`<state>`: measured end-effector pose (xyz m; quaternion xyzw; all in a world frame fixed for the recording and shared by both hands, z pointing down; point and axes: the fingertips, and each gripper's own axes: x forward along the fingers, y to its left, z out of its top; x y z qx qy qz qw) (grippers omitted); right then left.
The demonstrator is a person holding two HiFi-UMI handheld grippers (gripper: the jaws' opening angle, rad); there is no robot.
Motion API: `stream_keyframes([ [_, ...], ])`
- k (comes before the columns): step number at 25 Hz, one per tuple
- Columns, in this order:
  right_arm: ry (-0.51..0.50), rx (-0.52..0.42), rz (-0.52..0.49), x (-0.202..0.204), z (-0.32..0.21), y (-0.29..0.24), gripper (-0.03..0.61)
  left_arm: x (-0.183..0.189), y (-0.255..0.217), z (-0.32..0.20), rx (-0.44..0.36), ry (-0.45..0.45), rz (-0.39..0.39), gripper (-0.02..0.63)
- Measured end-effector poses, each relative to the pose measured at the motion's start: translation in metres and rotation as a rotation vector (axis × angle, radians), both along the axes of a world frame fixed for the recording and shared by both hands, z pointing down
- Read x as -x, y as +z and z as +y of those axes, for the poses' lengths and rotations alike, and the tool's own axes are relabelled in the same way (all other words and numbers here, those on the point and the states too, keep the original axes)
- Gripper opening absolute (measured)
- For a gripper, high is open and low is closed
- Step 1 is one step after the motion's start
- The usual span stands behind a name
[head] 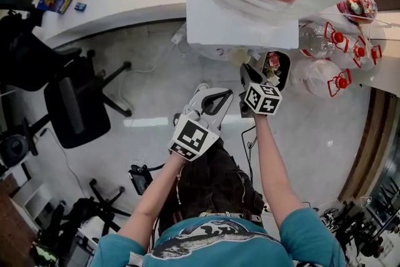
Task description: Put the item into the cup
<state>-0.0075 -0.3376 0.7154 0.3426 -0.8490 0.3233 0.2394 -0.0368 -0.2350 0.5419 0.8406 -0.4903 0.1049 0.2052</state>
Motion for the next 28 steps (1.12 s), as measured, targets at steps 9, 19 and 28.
stream_keyframes([
  [9,0.139,0.133,-0.040,0.008,-0.021,0.043,0.034,-0.005,0.009,0.002,0.020,0.056,0.004,0.000],
  [19,0.188,0.183,-0.028,0.007,-0.034,0.071,0.035,-0.001,0.015,-0.003,0.034,0.087,0.008,0.000],
  [28,0.191,0.200,-0.029,0.009,-0.033,0.076,0.074,0.004,0.018,-0.006,0.042,0.079,0.010,0.000],
])
